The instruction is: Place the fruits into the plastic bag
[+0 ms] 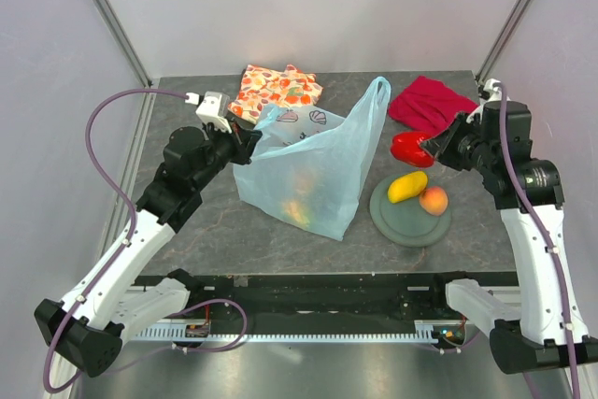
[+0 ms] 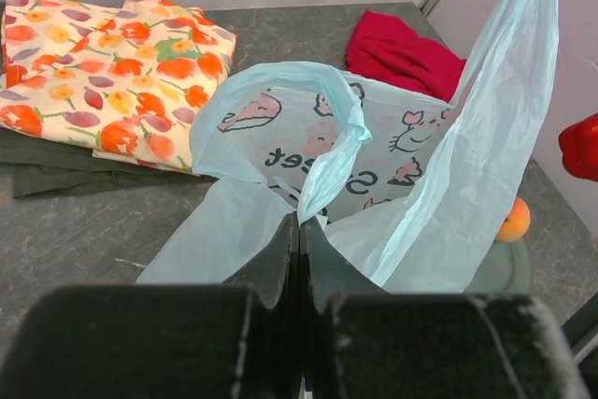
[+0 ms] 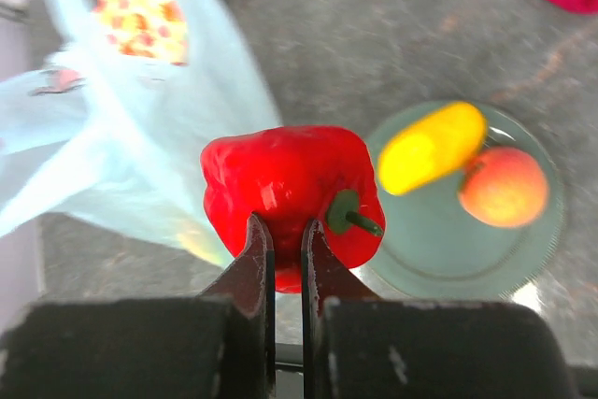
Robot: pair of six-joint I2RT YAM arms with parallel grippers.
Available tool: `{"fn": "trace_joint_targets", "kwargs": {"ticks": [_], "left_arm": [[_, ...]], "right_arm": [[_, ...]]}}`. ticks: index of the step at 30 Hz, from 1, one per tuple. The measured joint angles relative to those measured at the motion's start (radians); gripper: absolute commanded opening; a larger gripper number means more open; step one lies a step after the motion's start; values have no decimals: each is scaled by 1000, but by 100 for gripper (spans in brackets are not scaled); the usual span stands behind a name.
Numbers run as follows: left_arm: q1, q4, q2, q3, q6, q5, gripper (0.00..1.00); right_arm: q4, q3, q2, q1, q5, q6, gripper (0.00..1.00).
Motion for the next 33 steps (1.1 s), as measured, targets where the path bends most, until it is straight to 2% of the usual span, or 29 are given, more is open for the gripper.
{"fn": "trace_joint_targets", "kwargs": {"ticks": [5,12,18,22,27,33], "left_arm": [[0,0,0,2,-6,4,2],[0,-3,-15,2,-15,5,2],[0,-27,-51,3,-22,3,2],[0,-43,-58,3,-29,-5,2],[0,-56,-62,3,-36,-24,2],[0,-59,-63,7,-39,-54,1]], "right_arm": [[93,63,-7,0,-108,25,0],[396,84,34,34,-229,105,0],[517,184,232,265,-181,84,0],[532,244,367,379,-165,55,0],[515,310,500,438,-152,-1,0],[451,301,541,473,-148,-66,0]]}}
